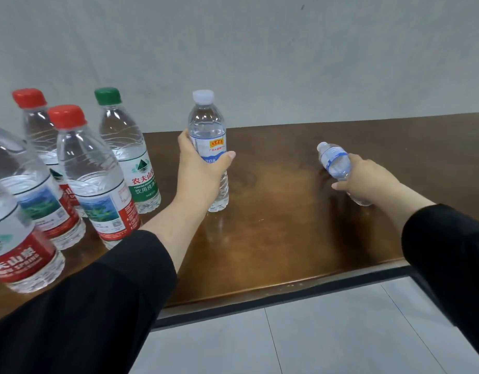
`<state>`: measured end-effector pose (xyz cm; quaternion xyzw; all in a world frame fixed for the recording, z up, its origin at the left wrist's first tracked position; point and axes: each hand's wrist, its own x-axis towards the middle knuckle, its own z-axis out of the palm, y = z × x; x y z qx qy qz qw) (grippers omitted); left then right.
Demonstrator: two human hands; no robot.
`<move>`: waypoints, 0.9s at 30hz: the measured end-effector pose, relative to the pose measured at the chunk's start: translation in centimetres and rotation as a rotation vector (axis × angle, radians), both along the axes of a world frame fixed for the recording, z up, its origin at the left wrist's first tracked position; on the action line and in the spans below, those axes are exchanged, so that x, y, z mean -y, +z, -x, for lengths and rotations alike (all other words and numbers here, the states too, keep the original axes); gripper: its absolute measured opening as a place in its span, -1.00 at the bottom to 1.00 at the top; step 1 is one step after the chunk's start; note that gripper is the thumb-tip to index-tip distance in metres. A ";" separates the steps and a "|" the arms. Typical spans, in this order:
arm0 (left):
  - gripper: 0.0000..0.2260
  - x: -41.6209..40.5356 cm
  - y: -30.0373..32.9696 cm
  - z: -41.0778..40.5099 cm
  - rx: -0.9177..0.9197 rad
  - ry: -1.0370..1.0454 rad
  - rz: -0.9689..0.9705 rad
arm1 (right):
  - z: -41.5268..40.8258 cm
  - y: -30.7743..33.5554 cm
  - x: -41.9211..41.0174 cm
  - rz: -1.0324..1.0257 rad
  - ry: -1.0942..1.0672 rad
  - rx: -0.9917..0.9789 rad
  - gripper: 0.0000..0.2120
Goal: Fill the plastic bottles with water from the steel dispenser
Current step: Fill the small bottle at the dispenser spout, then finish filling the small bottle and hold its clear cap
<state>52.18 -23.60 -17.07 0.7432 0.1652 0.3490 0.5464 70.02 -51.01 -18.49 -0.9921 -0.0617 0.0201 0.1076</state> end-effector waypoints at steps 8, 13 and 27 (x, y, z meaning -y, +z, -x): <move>-0.19 3.6 -0.1 3.4 0.044 0.187 -0.081 | 3.1 -0.4 -1.6 -0.182 0.005 0.059 -0.65; -0.56 6.3 2.1 8.0 0.298 0.112 -0.335 | 10.9 1.6 -2.8 -0.590 -0.025 0.135 -0.53; -0.50 -0.3 8.8 25.1 -0.057 -0.239 0.203 | 39.7 5.1 -12.5 -0.928 0.666 0.058 -0.58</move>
